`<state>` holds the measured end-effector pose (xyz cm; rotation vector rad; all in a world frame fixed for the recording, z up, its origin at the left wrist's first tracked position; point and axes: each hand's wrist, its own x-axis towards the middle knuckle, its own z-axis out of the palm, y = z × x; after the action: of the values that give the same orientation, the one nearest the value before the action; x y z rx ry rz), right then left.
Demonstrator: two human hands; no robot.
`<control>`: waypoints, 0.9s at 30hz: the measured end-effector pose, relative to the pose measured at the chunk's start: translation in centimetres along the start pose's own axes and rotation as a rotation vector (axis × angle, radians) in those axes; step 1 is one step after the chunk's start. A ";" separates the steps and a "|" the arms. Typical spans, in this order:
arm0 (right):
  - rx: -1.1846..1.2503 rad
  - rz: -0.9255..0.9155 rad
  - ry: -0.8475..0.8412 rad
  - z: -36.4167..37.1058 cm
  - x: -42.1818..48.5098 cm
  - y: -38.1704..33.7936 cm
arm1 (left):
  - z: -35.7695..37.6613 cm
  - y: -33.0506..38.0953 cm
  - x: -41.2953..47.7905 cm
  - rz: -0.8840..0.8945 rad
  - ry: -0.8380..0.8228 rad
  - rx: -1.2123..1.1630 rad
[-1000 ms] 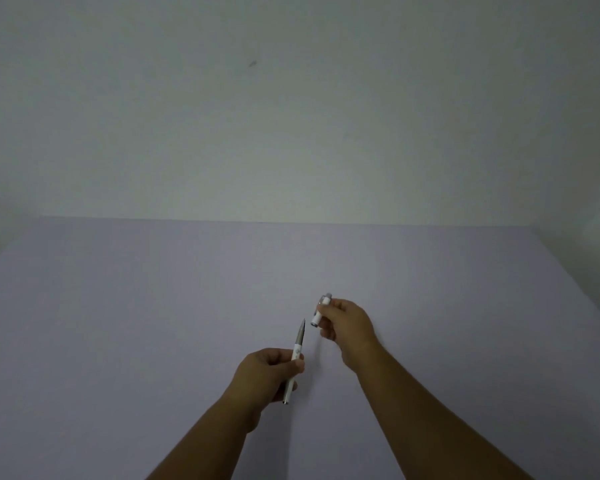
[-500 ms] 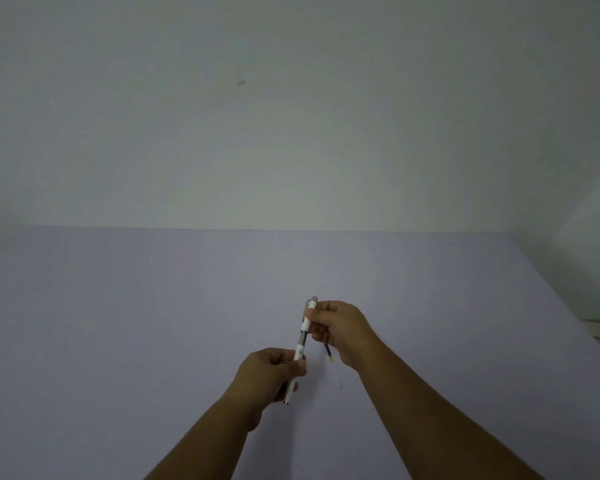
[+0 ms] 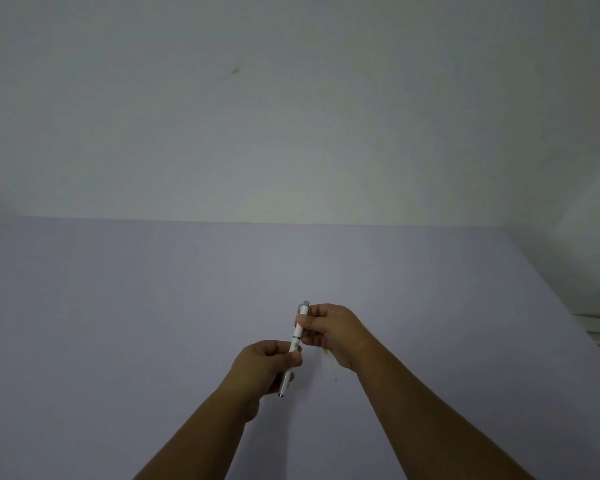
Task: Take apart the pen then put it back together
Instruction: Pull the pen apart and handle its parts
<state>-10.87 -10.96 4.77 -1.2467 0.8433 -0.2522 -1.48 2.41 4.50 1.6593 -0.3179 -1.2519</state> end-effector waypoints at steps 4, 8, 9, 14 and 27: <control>0.013 -0.005 0.025 -0.2 0.3 0.3 | 0.2 -0.1 0.5 -0.023 -0.013 -0.021; 0.009 0.011 0.065 -0.4 1.1 0.9 | 0.5 -0.7 1.7 -0.058 0.003 -0.032; 0.009 0.025 0.129 -0.6 1.5 1.3 | 0.6 -1.0 2.1 -0.059 0.023 -0.033; -0.686 0.072 0.427 -2.2 2.8 4.2 | 1.6 -3.3 5.3 -0.064 0.192 0.072; -0.798 0.116 0.447 -1.4 2.9 8.7 | 4.2 -6.0 8.0 0.048 0.353 0.368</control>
<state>-12.16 -10.78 -4.46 -1.9074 1.4824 -0.0941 -3.55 -2.54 -4.90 2.1347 -0.3829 -0.8759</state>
